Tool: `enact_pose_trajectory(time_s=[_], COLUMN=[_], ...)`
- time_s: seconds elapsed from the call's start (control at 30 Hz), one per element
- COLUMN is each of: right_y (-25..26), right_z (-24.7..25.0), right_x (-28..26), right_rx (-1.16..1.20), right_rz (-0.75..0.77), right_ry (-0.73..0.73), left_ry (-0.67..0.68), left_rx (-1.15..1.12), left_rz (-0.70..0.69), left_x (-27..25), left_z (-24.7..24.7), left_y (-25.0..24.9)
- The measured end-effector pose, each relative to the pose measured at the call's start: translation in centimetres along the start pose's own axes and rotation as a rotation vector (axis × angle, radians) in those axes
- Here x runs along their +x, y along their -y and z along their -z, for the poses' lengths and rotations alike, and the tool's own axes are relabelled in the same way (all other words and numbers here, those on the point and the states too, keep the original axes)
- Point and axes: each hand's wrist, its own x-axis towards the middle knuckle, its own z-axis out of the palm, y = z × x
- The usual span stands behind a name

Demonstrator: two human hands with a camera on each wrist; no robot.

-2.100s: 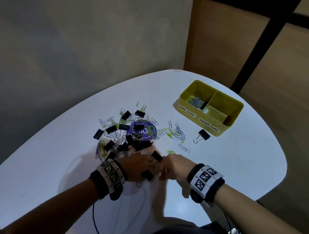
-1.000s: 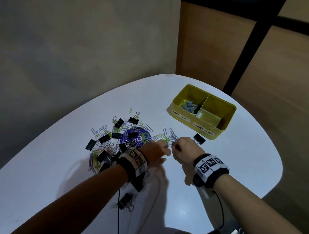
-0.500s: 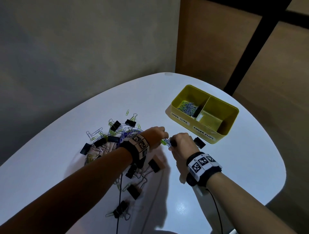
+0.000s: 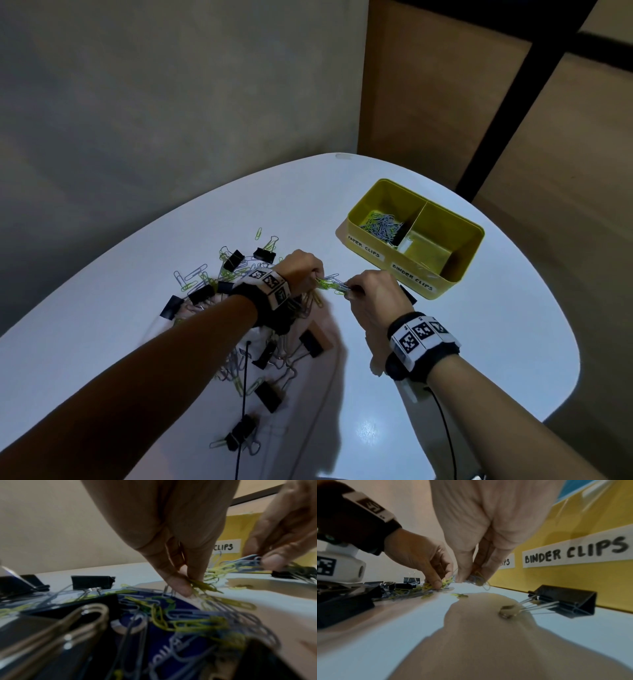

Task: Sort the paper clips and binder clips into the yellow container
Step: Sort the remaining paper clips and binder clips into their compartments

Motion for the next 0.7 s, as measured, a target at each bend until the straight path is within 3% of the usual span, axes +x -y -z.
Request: enact_pose_trajectory(time_s=[0.3, 0.43, 0.57, 0.7], right_y=[-1.1, -1.5, -1.4, -1.1], right_z=[3.2, 5.7, 8.1, 9.6], right_x=[-1.0, -0.3, 1.4, 4.2], right_rx=[0.391, 0.462, 0.682, 0.906], right_rz=[0.049, 0.042, -0.142, -0.312], right_ry=[-0.335, -0.53, -0.634, -0.719], left_ry=[-0.171, -0.337, -0.453, -0.481], left_rx=[-0.414, -0.637, -0.819, -0.843], left_rz=[0.052, 0.044, -0.019, -0.056], left_x=[-0.7, -0.1, 2.2, 5.8], left_z=[3.6, 6.3, 8.7, 9.5], left_y=[1.3, 0.1, -2.6, -6.3])
